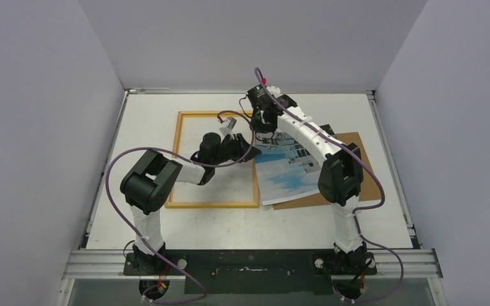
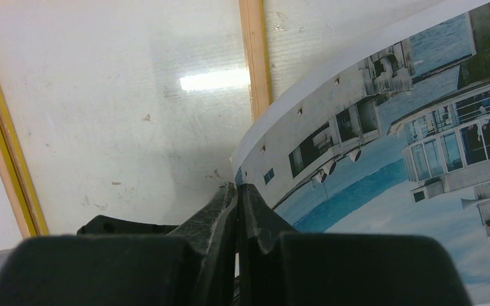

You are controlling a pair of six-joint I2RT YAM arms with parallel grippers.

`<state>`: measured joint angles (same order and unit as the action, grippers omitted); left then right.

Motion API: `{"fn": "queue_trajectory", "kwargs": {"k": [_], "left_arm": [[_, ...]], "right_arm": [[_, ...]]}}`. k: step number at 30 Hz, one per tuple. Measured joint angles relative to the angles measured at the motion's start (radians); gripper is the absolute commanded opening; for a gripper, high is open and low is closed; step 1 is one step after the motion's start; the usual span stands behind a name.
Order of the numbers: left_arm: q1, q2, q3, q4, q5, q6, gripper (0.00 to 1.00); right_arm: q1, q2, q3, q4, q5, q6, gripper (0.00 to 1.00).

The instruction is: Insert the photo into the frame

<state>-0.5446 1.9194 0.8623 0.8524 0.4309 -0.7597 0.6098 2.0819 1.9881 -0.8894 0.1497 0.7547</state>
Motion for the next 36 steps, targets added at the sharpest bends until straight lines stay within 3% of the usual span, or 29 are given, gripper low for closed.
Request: {"fn": "queue_trajectory", "kwargs": {"k": [5,12,16,26,31,36], "left_arm": [[-0.006,0.005,0.009,0.022,-0.029,-0.015,0.01],[-0.001,0.003,0.009,0.006,-0.054,-0.013,0.00],[0.014,-0.018,0.013,-0.042,-0.051,-0.013,0.00],[0.188,-0.142,0.110,-0.236,0.047,-0.021,0.00],[0.248,-0.211,0.168,-0.361,0.103,0.007,0.00],[0.287,-0.233,0.331,-0.602,0.167,0.041,0.00]], "right_arm": [[-0.022,0.000,0.000,0.013,-0.021,0.027,0.01],[-0.069,-0.025,-0.071,0.057,-0.068,0.074,0.48],[-0.117,-0.083,-0.176,0.125,-0.121,0.110,0.63],[-0.227,-0.430,-0.526,0.451,-0.215,0.109,0.75],[-0.254,-0.530,-0.577,0.572,-0.241,0.049,0.75],[-0.240,-0.566,-0.605,0.631,-0.268,-0.122,0.75]]}}
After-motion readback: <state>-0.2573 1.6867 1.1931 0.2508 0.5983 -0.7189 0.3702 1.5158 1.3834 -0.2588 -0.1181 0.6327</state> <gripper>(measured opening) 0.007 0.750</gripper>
